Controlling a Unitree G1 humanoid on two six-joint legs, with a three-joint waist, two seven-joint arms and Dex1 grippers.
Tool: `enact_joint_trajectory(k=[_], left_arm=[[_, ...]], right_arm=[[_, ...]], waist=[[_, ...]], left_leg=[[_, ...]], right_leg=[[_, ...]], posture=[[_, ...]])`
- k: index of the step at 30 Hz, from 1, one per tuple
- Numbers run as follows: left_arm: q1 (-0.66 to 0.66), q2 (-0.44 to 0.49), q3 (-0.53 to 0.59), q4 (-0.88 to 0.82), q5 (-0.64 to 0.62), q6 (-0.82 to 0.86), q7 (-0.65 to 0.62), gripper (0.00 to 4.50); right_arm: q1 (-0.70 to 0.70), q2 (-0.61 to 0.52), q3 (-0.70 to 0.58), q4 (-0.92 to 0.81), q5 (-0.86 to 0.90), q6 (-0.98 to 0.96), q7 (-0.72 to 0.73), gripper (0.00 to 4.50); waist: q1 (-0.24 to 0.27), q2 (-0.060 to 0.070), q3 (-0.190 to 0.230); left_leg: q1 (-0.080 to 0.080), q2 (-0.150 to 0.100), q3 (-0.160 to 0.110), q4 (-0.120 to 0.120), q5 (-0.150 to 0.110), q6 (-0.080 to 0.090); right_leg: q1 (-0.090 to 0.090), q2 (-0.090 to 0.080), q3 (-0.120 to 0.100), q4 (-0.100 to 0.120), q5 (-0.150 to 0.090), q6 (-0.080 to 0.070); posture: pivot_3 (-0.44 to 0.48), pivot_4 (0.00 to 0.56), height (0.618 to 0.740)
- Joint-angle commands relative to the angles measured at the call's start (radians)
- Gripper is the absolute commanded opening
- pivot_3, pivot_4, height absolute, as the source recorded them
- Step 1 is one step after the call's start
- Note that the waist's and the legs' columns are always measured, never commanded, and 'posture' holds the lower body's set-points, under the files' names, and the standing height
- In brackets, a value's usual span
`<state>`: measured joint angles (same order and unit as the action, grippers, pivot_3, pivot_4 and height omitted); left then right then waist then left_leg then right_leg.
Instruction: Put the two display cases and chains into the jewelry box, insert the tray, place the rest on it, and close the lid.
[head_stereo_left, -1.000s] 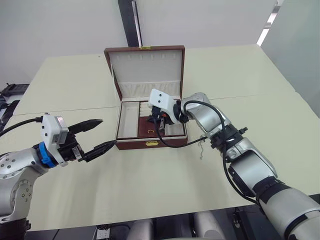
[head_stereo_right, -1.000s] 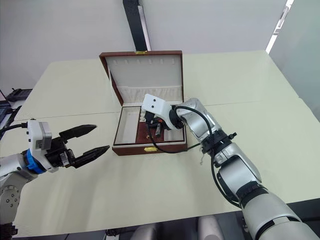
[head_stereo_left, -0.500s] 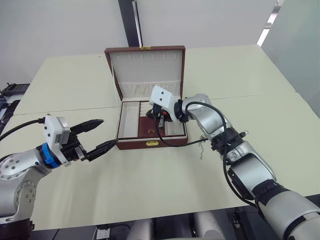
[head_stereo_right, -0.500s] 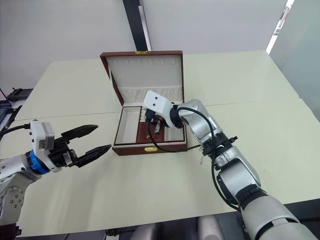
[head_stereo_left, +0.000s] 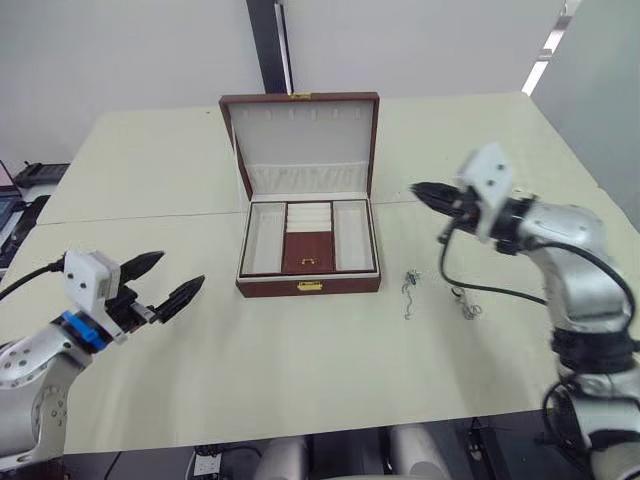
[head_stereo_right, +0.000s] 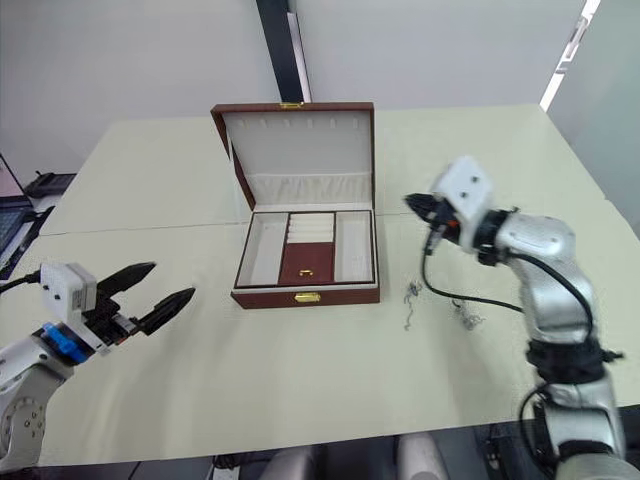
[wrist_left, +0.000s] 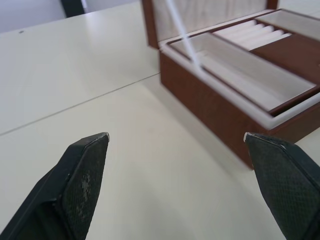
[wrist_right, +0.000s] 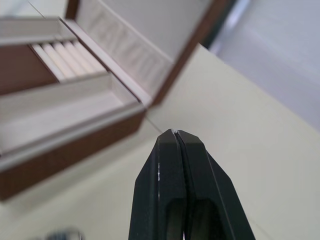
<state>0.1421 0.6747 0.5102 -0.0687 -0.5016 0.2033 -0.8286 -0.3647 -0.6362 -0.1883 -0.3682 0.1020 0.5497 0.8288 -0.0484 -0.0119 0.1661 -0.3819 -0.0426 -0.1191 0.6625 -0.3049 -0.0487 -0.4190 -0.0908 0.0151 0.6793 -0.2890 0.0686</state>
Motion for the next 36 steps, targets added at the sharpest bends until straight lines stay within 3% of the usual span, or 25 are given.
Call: enact_joint_trajectory(k=[1, 5, 10, 14, 27, 36], left_arm=[[0.036, -0.014, 0.049, -0.003, 0.006, -0.056, 0.006, 4.50], [0.103, -0.037, 0.057, 0.009, 0.010, -0.075, 0.017, 4.50], [0.169, -0.051, 0.059, 0.008, 0.014, -0.088, 0.012, 4.50], [0.178, -0.055, 0.060, 0.008, 0.008, -0.081, 0.020, 4.50], [0.154, -0.033, 0.065, 0.043, 0.009, -0.085, 0.010, 4.50], [0.159, 0.005, 0.050, 0.026, -0.005, -0.089, -0.076, 4.50]], right_arm=[[0.149, -0.047, -0.125, -0.077, 0.011, -0.080, -0.011, 0.02], [0.359, -0.039, -0.258, -0.045, 0.043, -0.200, -0.005, 0.02], [0.531, 0.003, -0.312, -0.001, 0.075, -0.272, -0.028, 0.02], [0.583, 0.011, -0.312, 0.041, 0.087, -0.313, -0.036, 0.74], [0.647, 0.005, -0.307, 0.100, 0.101, -0.375, -0.073, 4.49], [0.648, -0.016, -0.308, 0.160, 0.094, -0.434, -0.082, 4.49]], waist=[[0.005, 0.000, 0.000], [0.011, -0.001, 0.000], [0.017, -0.003, -0.002], [0.018, -0.003, -0.003], [0.019, -0.005, -0.004], [0.018, -0.005, -0.004]], left_leg=[[0.001, 0.000, 0.001, 0.000, 0.000, 0.000], [0.007, 0.002, 0.008, 0.000, -0.001, 0.002], [0.017, 0.003, 0.010, -0.001, -0.005, 0.009], [0.017, 0.003, 0.010, 0.000, -0.005, 0.009], [0.018, 0.003, 0.009, 0.000, -0.005, 0.009], [0.018, 0.003, 0.010, 0.000, -0.005, 0.009]], right_leg=[[0.000, 0.000, 0.000, 0.000, 0.000, 0.000], [0.007, 0.000, 0.001, 0.000, 0.000, 0.000], [0.016, 0.001, 0.002, -0.003, 0.000, 0.000], [0.017, 0.001, 0.003, -0.003, 0.000, 0.000], [0.017, 0.001, 0.003, -0.003, 0.000, 0.000], [0.017, 0.001, 0.003, -0.003, 0.000, 0.000]], posture=[[0.000, 0.150, 0.740], [0.000, 0.150, 0.740], [0.000, 0.150, 0.740], [0.000, 0.150, 0.740], [0.000, 0.150, 0.740], [0.000, 0.150, 0.740]])
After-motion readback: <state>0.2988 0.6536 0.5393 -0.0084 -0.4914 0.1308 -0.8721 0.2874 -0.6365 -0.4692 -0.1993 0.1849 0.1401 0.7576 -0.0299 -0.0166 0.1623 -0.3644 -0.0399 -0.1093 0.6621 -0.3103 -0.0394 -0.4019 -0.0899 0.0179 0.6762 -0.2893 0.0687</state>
